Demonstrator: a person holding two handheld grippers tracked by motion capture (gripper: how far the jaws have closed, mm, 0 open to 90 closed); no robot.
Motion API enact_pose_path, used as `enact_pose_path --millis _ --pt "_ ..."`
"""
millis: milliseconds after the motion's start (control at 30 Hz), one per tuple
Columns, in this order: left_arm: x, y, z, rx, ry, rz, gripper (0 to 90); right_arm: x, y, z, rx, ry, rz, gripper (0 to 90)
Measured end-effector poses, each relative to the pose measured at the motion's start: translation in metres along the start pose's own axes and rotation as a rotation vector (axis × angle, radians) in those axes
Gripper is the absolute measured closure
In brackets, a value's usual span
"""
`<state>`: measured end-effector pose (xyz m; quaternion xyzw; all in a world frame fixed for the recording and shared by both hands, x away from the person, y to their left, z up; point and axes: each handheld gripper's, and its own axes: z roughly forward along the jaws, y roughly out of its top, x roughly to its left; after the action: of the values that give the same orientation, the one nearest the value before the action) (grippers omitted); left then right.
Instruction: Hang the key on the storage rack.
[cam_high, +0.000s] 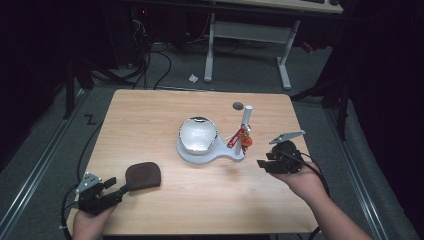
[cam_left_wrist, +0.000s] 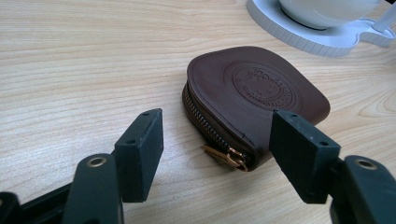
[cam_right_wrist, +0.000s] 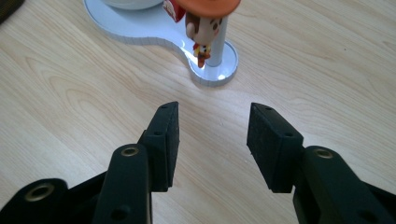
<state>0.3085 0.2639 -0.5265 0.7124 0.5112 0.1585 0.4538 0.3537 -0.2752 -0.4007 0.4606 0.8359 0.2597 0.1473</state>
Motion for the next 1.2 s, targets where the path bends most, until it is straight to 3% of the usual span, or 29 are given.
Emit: enact_pose_path --millis 267,500,833,1033,1200 --pt "0.0 0.0 0.0 0.001 -0.013 -0.01 35.7 0.005 -0.026 0.011 -0.034 -0.025 -0.013 52.6" --pt "-0.002 0.001 0.002 0.009 -0.006 -0.003 37.9 0.005 -0.055 0.027 -0.064 -0.03 0.029 52.7" --pt "-0.007 0.005 0.002 0.0 0.019 0.015 38.0 0.011 -0.093 0.043 -0.169 -0.08 0.072 52.4" --pt "-0.006 0.006 0.0 -0.018 0.01 0.004 37.8 0.015 -0.113 0.053 -0.221 -0.103 0.108 52.1" --pt "-0.004 0.008 0.001 -0.028 0.0 0.011 39.3 0.021 -0.127 0.049 -0.291 -0.11 0.108 52.3"
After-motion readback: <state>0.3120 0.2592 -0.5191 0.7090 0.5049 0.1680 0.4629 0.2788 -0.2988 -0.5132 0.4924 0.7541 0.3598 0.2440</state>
